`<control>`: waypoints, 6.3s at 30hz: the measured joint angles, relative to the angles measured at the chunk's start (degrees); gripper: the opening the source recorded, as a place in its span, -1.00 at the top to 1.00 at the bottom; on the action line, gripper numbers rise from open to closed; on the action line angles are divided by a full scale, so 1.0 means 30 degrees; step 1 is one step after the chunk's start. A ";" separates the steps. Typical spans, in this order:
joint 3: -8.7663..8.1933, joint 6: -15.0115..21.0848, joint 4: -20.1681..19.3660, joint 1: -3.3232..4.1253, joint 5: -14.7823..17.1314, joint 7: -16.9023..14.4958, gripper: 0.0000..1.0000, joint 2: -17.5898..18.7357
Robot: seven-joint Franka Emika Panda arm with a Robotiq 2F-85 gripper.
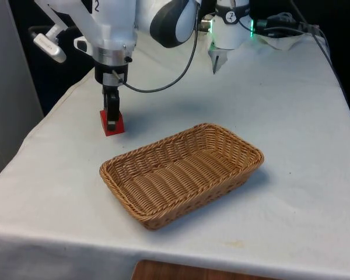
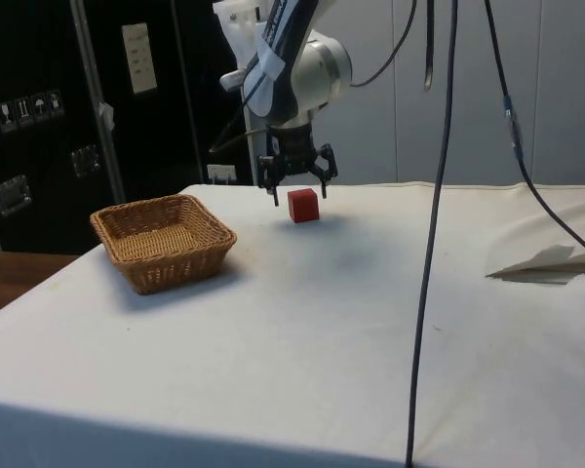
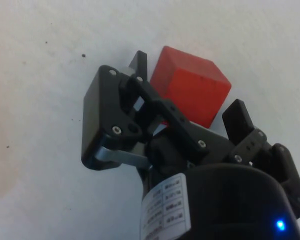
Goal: Pick up the cube and place it into the basket.
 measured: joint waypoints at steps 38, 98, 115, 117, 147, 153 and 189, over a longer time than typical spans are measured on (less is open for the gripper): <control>0.0057 0.1108 -0.0783 0.0038 0.0726 -0.0115 -1.00 0.0172; -0.0917 -0.0306 -0.0974 0.0554 -0.0974 -0.0095 0.99 -0.2712; -0.1184 -0.1432 -0.0745 0.0592 -0.2005 -0.0057 0.99 -0.4316; -0.1203 -0.1547 -0.0726 0.0592 -0.2139 -0.0057 0.99 -0.4507; -0.1184 -0.3877 0.0726 0.1012 -0.4087 0.0726 0.99 -0.6627; -0.1031 -0.4202 0.0974 0.1165 -0.4412 0.0993 0.99 -0.6856; 0.1070 -0.5787 0.2941 0.1623 -0.7105 0.3953 0.99 -0.7429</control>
